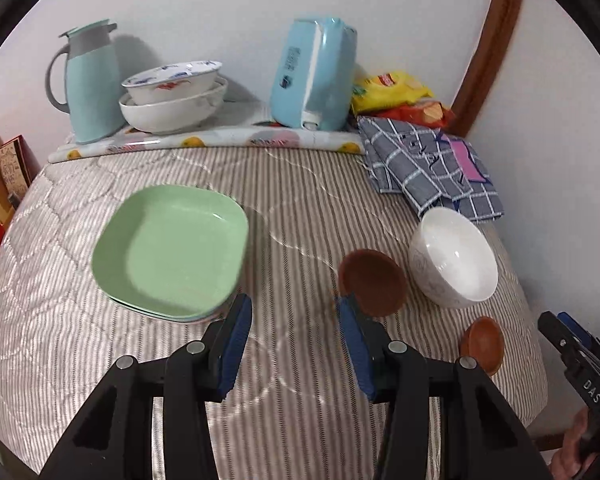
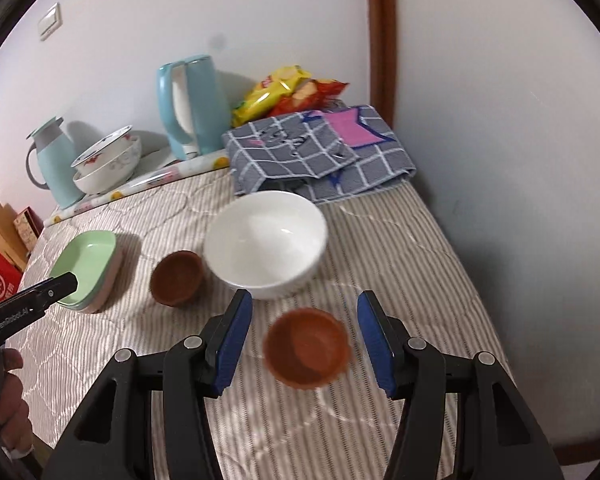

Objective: Organize plates and bowls
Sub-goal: 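Move the left gripper to one brown clay bowl while the right gripper reaches the other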

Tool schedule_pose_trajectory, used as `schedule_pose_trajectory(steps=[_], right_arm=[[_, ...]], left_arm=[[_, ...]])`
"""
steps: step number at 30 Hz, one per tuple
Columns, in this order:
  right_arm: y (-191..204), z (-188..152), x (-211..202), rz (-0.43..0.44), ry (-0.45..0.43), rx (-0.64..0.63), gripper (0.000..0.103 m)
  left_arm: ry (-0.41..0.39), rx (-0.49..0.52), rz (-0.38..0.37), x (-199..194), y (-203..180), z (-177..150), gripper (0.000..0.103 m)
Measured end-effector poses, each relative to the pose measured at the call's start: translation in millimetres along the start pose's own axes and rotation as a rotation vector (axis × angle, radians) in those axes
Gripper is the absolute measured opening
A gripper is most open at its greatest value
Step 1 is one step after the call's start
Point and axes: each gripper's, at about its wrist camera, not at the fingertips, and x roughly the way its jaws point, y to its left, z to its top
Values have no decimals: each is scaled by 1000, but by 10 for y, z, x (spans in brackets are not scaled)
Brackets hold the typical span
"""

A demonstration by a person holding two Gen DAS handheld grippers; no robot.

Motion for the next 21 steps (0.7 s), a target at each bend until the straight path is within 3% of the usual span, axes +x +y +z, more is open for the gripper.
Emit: schedule_pose_trajectory(steps=[21], right_arm=[[-414,-361,655,77,134,81,52]], left_arm=[[66,-30,-44,705,-355,-24,47]])
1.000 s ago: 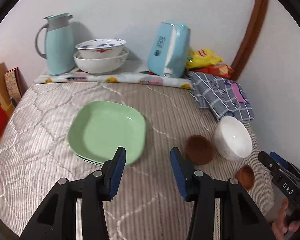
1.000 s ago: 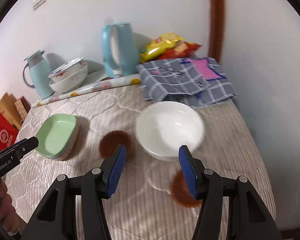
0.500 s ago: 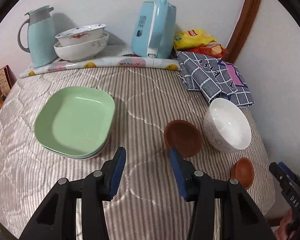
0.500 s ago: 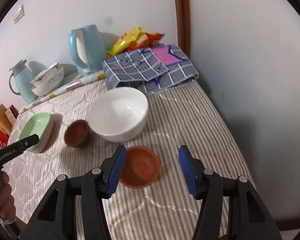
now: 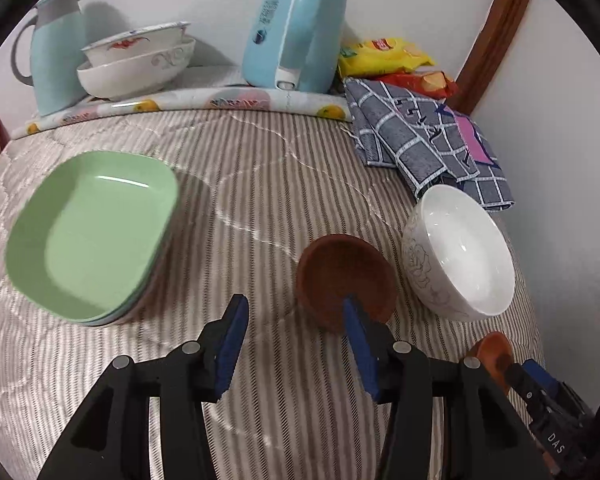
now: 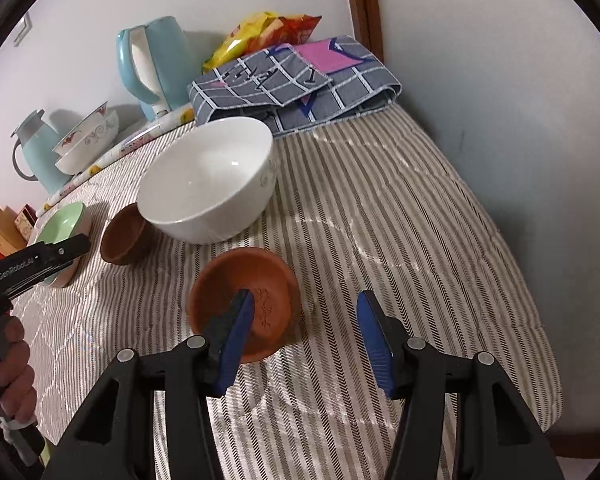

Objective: Organize plates and bowls
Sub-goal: 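Move the left gripper to one brown clay bowl while the right gripper reaches the other, then grasp and lift a brown clay bowl with the left gripper while the right gripper lifts the other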

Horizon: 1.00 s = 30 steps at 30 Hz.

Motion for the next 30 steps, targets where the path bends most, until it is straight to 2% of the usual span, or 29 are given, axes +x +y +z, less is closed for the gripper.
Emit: schedule_pose_trajectory(steps=[6,10,21,23,25,26,27,28,30], right_arm=[[-16,12,144,23,14,-5,49],[-14,4,244,32,38,-6,42],[85,-19,283,-3,-5,-67,33],[85,-27,281,6,-14,-64,27],[99,-38,279,34,-17,-59,15],[110,-42,274,34,-21,-58,15],[122,-46,267,28,-25,-61,15],[135,-51,261,21,-29,-65,14],[145,-57,246,16,-36,-63,13]], left_arm=[[18,5,12,202,-60,47,47],[16,8,12,331,-79,66,47],[-3,0,7,479,-28,100,46],[-8,12,20,489,-44,107,40],[-15,17,39,493,-47,109,32],[-13,17,27,492,-45,111,29],[-10,17,13,492,-45,115,21],[-3,16,-14,496,-48,119,16],[-7,7,-13,486,-57,111,15]])
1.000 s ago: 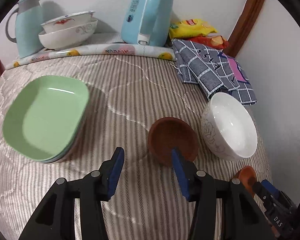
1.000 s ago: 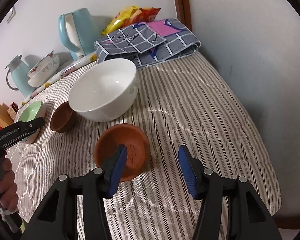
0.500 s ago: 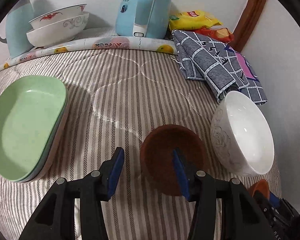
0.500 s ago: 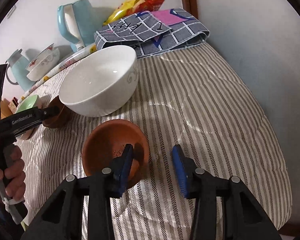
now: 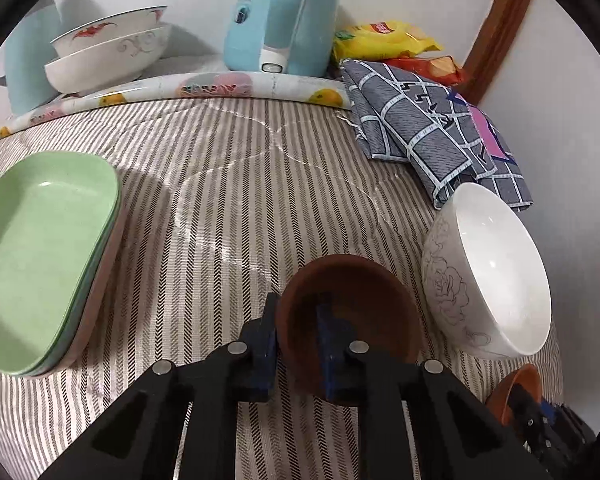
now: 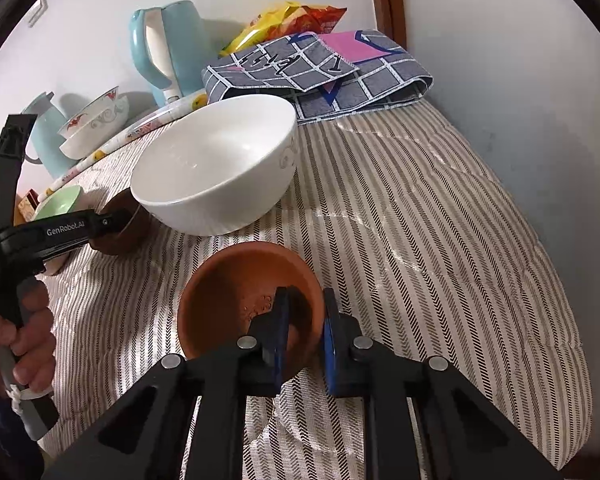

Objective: Organize plates and bowls
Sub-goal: 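Grasp and lift a brown clay bowl with the left gripper while the right gripper lifts the other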

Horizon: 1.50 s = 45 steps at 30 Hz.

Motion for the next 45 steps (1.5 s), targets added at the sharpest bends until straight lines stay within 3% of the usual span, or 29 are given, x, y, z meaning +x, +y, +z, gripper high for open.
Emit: schedule_pose_trajectory(steps=[9,26,45], right_arm=[[5,-45,-117,-11,-21,53,9],[189,-150,-436,-39,-52,80,8],[396,19,-825,-43,-130,70,8]], left_arm=[[-16,-8,-21,-174,45,-79,9],[-72,-11,-60,-725,223,-301,9],[-133,-43,-80,-1074,401,-270,9]])
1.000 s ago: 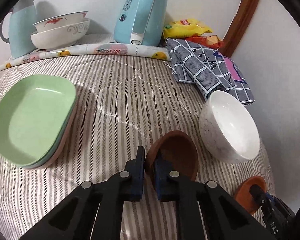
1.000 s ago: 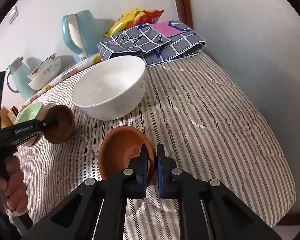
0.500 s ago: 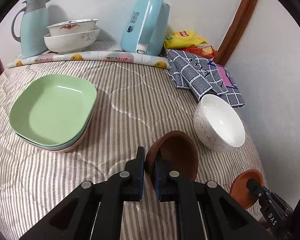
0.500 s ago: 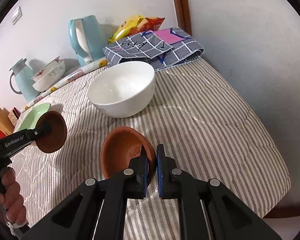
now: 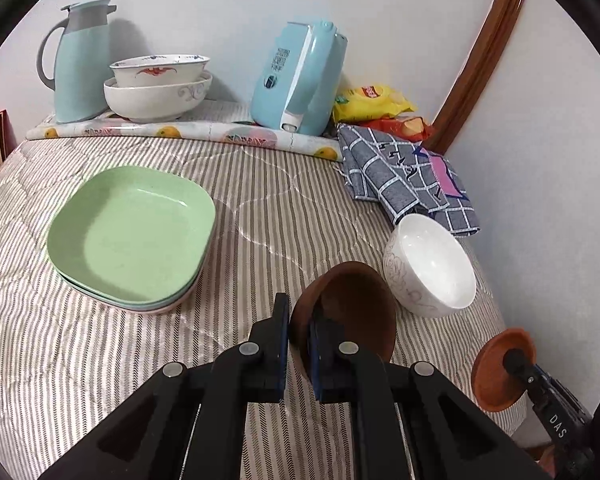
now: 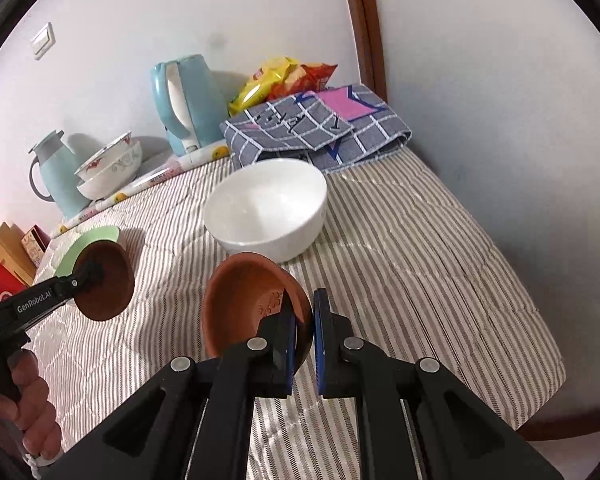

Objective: Organize plates and bowls
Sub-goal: 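Grasp and lift a brown clay bowl with the left gripper while the right gripper lifts the other, then lower the right gripper's brown bowl into the white bowl and open it while the left gripper holds its bowl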

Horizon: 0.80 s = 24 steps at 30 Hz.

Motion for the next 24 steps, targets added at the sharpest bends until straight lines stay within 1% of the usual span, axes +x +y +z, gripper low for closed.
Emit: schedule_pose_trajectory(steps=[15,20,24], right_arm=[[176,306,-256,1,-70,-10,8],[232,382,-337,3,-89,-18,8],[252,437,-327,2,-93,-17,8]], left_arm=[[-64,31,14,-394,-33,235,9],[-70,38,12,-441,-68,290,9],[-80,43,5,-481,-75,339,9]])
